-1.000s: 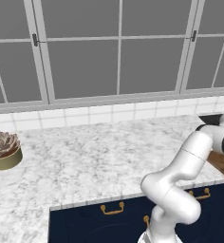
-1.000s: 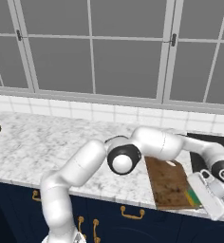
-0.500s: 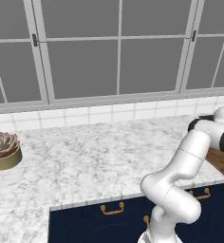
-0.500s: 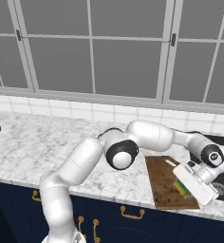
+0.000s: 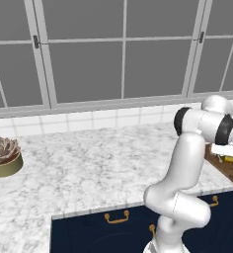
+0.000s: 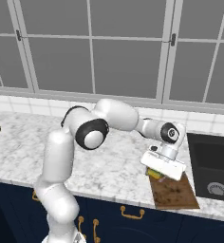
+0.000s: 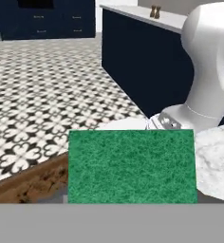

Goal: Pick up the sponge from the counter and clean the cutting board by briefly scrubbing or pressing down on the cutting board. Once finished, release the sponge.

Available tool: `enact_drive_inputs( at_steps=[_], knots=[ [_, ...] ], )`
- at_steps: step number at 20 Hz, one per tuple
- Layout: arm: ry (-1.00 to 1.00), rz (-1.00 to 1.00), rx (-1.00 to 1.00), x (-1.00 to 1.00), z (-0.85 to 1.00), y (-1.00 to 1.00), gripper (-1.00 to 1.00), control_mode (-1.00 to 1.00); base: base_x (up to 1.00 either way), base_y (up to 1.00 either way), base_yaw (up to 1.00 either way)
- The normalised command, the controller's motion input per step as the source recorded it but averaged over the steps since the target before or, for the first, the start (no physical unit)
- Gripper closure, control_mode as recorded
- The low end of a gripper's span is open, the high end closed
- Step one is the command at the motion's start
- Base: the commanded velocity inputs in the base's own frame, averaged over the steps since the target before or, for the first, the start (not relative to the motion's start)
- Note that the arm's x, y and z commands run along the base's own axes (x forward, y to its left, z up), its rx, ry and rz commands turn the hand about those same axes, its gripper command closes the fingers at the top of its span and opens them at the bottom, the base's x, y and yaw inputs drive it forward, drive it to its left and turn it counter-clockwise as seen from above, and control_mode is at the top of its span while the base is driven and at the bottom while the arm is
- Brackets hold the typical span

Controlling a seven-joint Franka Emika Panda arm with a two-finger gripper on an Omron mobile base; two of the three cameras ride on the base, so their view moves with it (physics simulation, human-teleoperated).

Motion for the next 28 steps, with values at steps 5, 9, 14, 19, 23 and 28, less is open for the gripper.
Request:
enact_drive_inputs(
  at_steps=[5,9,14,19,23,28],
  knots=[
    [-0.05,0.32,0.01,0.17,0.16,1.00,1.00,-1.00,0.00,0.00,0.00],
    [-0.15,0.17,0.09,0.52,0.00,1.00,1.00,-1.00,0.00,0.00,0.00],
    [-0.29,0.11,0.01,0.88,0.00,0.92,1.00,-1.00,0.00,0.00,0.00],
    [-0.37,0.01,-0.01,0.87,-0.40,0.59,1.00,-1.00,0.00,0.00,0.00],
    [-0.33,0.00,0.00,0.94,-0.74,0.33,1.00,-1.00,0.00,0.00,0.00],
    [-0.12,0.07,0.00,1.00,-0.47,0.14,-1.00,-1.00,0.00,0.00,0.00]
  ],
)
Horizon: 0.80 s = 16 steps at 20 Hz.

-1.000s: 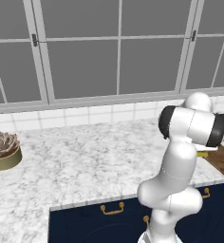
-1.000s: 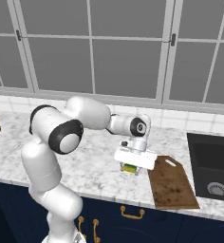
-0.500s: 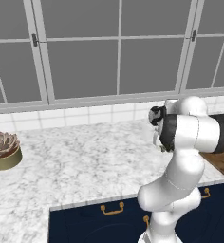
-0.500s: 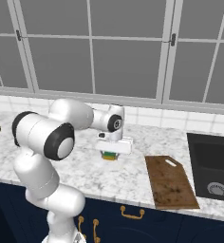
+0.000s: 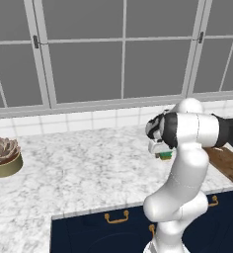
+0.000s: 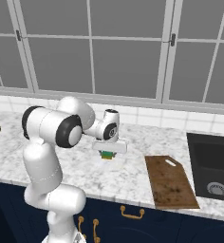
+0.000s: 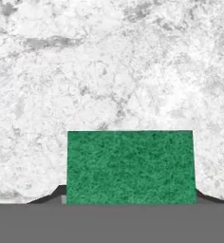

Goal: Pick up the sponge from the counter and clean the cutting board by briefly scrubbing or pressing down on the cutting board. Once finished, release the sponge.

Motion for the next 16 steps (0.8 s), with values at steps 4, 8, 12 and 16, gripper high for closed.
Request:
enact_drive_inputs(
  at_steps=[4,8,12,16],
  knots=[
    [0.06,0.06,0.00,0.64,0.02,-0.03,-1.00,-1.00,0.00,0.00,0.00],
    [0.00,0.07,-0.08,0.08,0.18,0.00,-1.00,-1.00,0.00,0.00,0.00],
    [-0.05,0.10,-0.11,-0.10,0.16,0.00,-1.00,-1.00,0.00,0.00,0.00],
    [-0.18,0.12,-0.05,-0.73,0.49,0.00,-1.00,-1.00,0.00,0.00,0.00]
  ],
)
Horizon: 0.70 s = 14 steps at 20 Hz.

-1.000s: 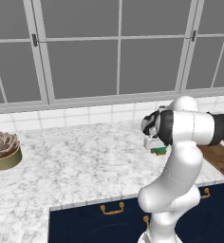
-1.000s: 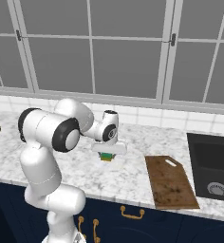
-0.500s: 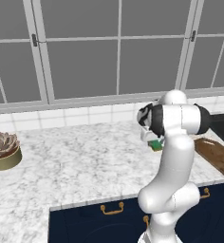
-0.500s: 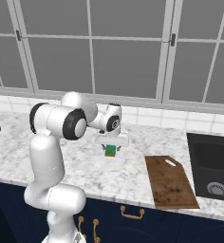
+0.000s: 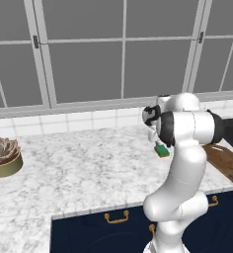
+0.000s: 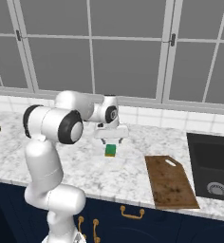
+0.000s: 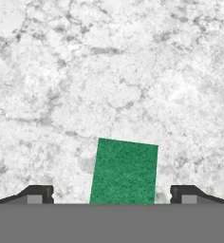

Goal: Pick up the sponge from the counter and clean the cutting board by briefly scrubbing or pressing down on the cutting board. Once finished, release the sponge.

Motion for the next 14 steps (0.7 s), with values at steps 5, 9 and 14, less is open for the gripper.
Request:
enact_drive_inputs(
  at_steps=[5,9,14],
  knots=[
    [-0.23,0.08,0.05,-1.00,0.47,-0.01,-1.00,-1.00,0.00,0.00,0.00],
    [-0.04,0.09,0.07,-1.00,0.99,0.00,-1.00,-1.00,0.00,0.00,0.00],
    [-0.01,0.14,0.11,-1.00,0.99,0.13,-1.00,-1.00,0.00,0.00,0.00]
  ],
)
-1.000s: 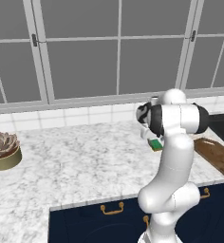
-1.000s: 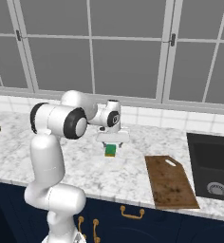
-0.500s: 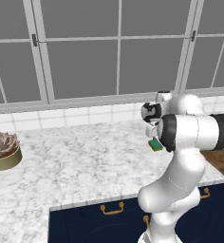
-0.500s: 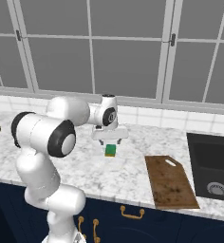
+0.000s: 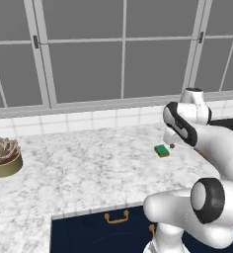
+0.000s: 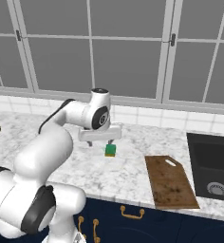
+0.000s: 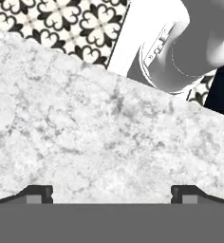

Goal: Pick up the sponge from the counter and clean the cutting board by briefly scrubbing or pressing down on the cutting board. Once finished, release the sponge.

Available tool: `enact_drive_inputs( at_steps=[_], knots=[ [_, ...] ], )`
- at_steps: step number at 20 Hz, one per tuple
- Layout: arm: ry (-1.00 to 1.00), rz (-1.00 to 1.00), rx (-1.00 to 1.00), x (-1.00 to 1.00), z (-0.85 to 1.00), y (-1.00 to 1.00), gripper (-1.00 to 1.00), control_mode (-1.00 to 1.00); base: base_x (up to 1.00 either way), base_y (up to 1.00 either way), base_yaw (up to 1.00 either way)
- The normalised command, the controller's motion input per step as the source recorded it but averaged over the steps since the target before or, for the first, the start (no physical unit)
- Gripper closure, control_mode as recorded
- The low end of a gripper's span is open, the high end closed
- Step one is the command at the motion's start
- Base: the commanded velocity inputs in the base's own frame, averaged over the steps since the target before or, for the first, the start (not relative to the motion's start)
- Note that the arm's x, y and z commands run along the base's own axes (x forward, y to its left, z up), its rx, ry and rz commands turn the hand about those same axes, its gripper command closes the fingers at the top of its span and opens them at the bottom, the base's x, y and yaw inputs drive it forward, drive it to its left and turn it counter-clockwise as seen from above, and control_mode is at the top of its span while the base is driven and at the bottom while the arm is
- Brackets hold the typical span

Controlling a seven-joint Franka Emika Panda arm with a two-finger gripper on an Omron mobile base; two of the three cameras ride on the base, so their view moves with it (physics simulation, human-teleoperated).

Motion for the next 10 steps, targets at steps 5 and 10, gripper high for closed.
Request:
enact_drive_inputs(
  at_steps=[5,10],
  knots=[
    [-0.12,0.09,0.08,-1.00,0.95,0.32,-1.00,-1.00,0.00,0.00,0.00],
    [-0.21,0.03,0.07,-1.00,0.71,0.29,-1.00,-1.00,0.00,0.00,0.00]
  ],
)
